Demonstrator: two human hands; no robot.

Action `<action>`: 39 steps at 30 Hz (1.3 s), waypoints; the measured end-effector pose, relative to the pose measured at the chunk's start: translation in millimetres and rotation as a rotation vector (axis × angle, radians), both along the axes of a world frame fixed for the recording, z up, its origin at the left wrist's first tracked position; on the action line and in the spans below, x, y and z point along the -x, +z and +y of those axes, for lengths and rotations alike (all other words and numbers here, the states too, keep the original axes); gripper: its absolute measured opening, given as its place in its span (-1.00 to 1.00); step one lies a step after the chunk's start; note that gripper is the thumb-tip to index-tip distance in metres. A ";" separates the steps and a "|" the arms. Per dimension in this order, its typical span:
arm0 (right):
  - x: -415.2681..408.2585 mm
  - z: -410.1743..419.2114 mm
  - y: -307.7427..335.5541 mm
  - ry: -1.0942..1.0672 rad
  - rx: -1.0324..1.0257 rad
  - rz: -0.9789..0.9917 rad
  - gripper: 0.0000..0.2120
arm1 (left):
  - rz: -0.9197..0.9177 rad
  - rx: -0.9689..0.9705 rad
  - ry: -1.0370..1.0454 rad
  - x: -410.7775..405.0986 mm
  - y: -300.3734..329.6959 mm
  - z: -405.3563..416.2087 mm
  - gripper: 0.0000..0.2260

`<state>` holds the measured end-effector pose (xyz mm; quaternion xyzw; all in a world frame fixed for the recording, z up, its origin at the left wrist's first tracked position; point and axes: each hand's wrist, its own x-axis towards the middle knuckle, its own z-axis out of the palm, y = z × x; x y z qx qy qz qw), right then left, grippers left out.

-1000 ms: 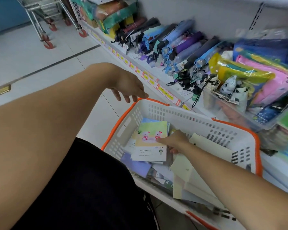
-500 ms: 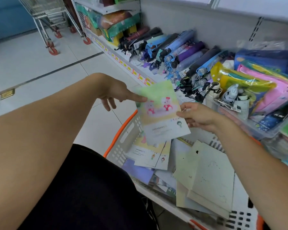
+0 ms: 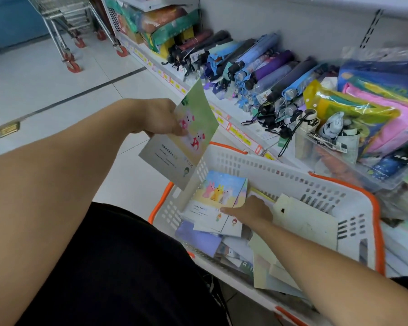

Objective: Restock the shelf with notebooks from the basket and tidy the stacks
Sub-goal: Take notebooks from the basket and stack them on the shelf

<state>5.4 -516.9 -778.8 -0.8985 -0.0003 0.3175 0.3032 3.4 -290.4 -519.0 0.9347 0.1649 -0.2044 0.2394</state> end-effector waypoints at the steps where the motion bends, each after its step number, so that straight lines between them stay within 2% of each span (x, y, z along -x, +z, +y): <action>1: -0.5 2.8 -4.6 0.002 -0.049 -0.013 -0.42 | -0.001 0.005 0.000 -0.3 -0.7 0.4 -0.84; 5: -20.9 7.2 -18.6 0.013 -0.092 -0.023 -0.64 | 0.012 0.003 -0.027 -5.4 -3.5 -0.2 -0.81; 7: -30.1 3.0 -20.0 0.002 -0.106 0.041 -0.70 | 0.020 0.006 -0.027 -7.6 -4.7 -1.3 -0.78; 9: -30.4 -6.3 -11.7 0.008 -0.081 0.044 -0.87 | 0.027 0.007 -0.027 -9.7 -5.0 -3.1 -0.77; 11: -35.2 -14.9 -2.1 0.085 -0.002 -0.039 -0.83 | 0.034 0.006 -0.029 -10.4 -3.7 -5.1 -0.76; 12: -36.1 -21.0 10.1 0.103 -0.014 -0.009 -0.79 | 0.030 0.006 -0.025 -10.6 -3.6 -5.5 -0.76; 15: -46.7 -47.2 48.4 0.078 -0.295 0.174 -0.82 | -0.008 -0.007 0.022 -9.6 -3.1 -6.7 -0.77; 19: -63.2 -86.1 113.9 -0.054 -0.740 0.251 -0.80 | -0.146 0.014 0.172 -9.9 -2.6 -5.1 -0.77; 21: -68.9 -90.4 145.1 -0.132 -0.931 0.233 -0.81 | -0.240 0.158 0.258 -14.5 1.2 -9.4 -0.78; 23: -73.1 -85.3 171.3 -0.145 -1.023 0.163 -0.83 | -0.317 0.429 0.329 -21.0 11.1 -23.5 -0.80; 26: -76.1 -74.6 214.3 -0.138 -1.009 0.013 -0.88 | -0.418 0.724 0.348 -29.6 32.2 -57.0 -0.79; 29: -77.3 -73.2 255.3 -0.219 -1.017 -0.120 -0.90 | -0.524 0.798 0.316 -34.6 60.4 -95.1 -0.65; 32: -80.7 -85.5 291.9 -0.313 -1.059 -0.258 -0.88 | -0.564 0.995 0.298 -39.2 92.4 -128.8 -0.59; 34: -81.1 -100.6 317.7 -0.325 -1.048 -0.363 -0.83 | -0.567 1.054 0.229 -42.4 111.5 -148.8 -0.68; 36: -82.0 -118.3 341.7 -0.327 -1.019 -0.453 -0.77 | -0.557 1.082 0.125 -47.5 127.7 -166.3 -0.91; 39: -83.1 -141.1 370.4 -0.384 -1.028 -0.599 -0.70 | -0.506 1.207 0.084 -58.3 151.6 -188.6 -0.85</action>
